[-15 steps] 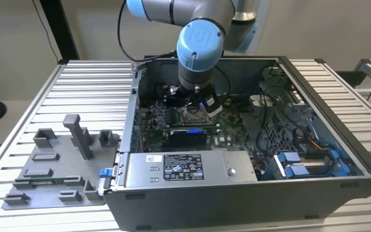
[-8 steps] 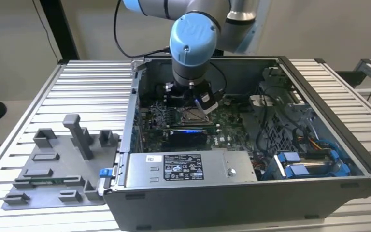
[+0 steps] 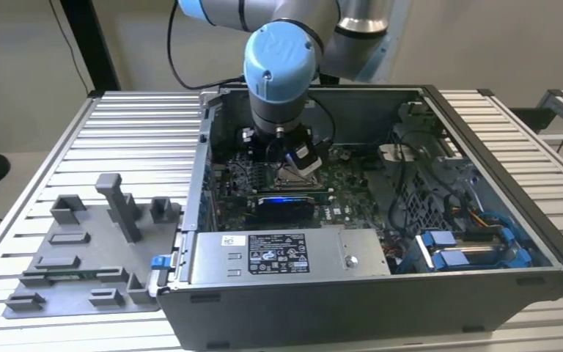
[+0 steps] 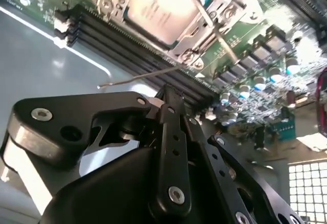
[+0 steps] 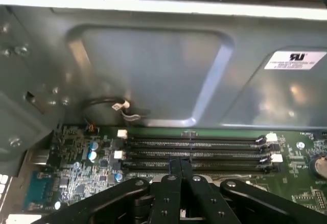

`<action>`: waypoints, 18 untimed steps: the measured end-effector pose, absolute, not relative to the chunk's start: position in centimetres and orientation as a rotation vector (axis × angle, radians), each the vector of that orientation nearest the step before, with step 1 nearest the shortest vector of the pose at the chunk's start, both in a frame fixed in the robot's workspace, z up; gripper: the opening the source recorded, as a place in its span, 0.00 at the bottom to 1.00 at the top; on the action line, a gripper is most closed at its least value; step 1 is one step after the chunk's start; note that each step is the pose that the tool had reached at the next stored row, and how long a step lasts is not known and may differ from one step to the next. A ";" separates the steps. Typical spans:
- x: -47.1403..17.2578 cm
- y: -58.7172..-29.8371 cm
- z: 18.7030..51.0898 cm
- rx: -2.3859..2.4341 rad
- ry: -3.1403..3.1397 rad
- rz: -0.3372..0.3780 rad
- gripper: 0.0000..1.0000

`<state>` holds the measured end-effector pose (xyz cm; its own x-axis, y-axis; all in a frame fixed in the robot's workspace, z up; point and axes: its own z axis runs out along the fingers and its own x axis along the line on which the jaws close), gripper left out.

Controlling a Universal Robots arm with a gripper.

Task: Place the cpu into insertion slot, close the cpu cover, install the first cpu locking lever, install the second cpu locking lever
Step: 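Install the first cpu locking lever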

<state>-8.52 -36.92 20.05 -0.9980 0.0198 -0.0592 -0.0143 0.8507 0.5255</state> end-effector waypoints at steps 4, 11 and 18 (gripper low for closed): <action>-8.5 -36.9 19.4 0.004 2.964 0.833 0.00; -8.1 -36.9 18.4 0.004 2.965 0.832 0.00; -6.8 -36.9 17.7 0.004 2.965 0.833 0.00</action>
<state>-6.77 -36.90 17.67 -0.9981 0.0191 -0.0593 -0.0146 0.8539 0.5202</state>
